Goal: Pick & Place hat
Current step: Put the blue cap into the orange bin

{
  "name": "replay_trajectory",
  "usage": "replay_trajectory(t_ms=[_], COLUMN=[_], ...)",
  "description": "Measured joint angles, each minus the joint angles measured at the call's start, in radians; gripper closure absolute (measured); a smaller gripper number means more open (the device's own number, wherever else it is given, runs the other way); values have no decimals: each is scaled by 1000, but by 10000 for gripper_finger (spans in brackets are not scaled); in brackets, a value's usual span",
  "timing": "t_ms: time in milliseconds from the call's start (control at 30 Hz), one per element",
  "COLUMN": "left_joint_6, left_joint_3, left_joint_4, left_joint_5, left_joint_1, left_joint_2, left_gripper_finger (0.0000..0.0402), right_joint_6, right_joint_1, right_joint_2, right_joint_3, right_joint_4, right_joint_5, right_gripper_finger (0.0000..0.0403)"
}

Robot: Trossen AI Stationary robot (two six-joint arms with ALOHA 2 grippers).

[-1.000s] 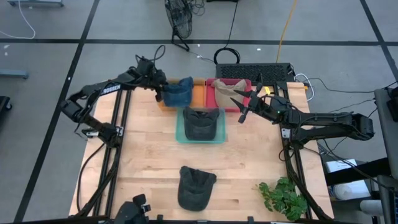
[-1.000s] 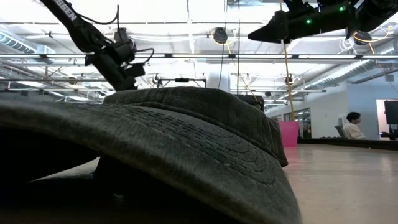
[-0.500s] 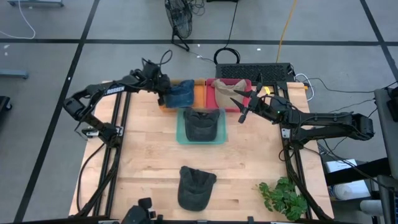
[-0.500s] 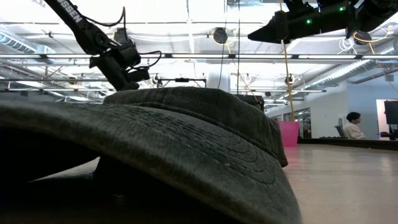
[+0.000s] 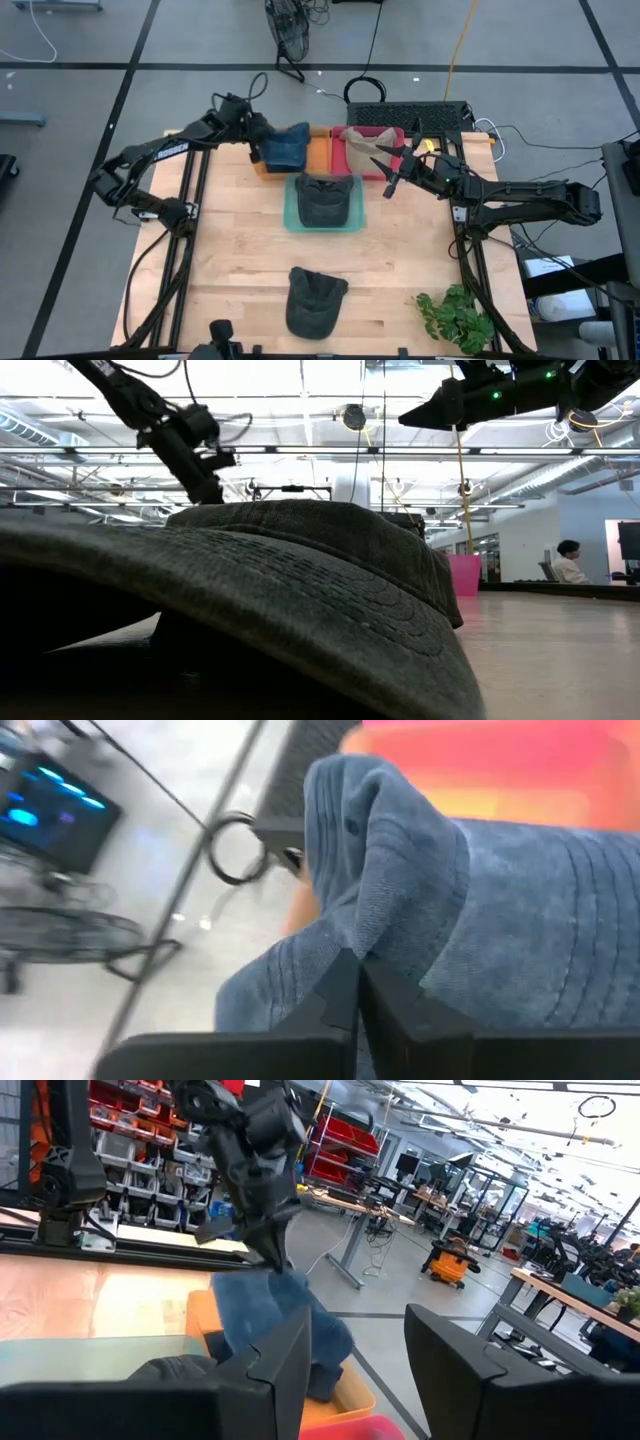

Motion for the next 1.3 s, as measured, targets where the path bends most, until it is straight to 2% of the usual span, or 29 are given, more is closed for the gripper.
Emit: replay_trajectory(t_ms=[100,233,333,433,600,767,967,1033,1133,1233,1300], left_joint_6=[9,25,13,14,-5,-24,-47,-51,-28,-4,7], left_joint_3=[0,0,0,0,0,0,0,1,2,2,-1], left_joint_4=[0,-6,-3,-19,-51,-16,31,39,46,48,40], left_joint_5=[-55,-69,-69,-110,-170,-270,-269,-282,-378,-477,-495], left_joint_1=[-25,-73,-113,-134,-124,-118,-120,-124,-135,-144,-145], left_joint_2=[-60,-119,-141,-139,-73,32,166,210,249,251,218], left_gripper_finger=[389,396,393,383,379,378,374,364,341,314,298], right_joint_6=[0,0,0,1,8,10,9,8,8,8,8], right_joint_1=[0,0,0,0,0,0,0,0,0,0,0], right_joint_2=[0,0,0,0,0,0,0,0,0,0,0], right_joint_3=[0,0,0,0,0,0,0,0,0,0,0], right_joint_4=[0,0,0,0,0,0,0,0,0,0,0], right_joint_5=[0,0,0,0,0,0,0,0,0,0,0], right_gripper_finger=[261,261,261,261,261,261,261,261,261,261,261])
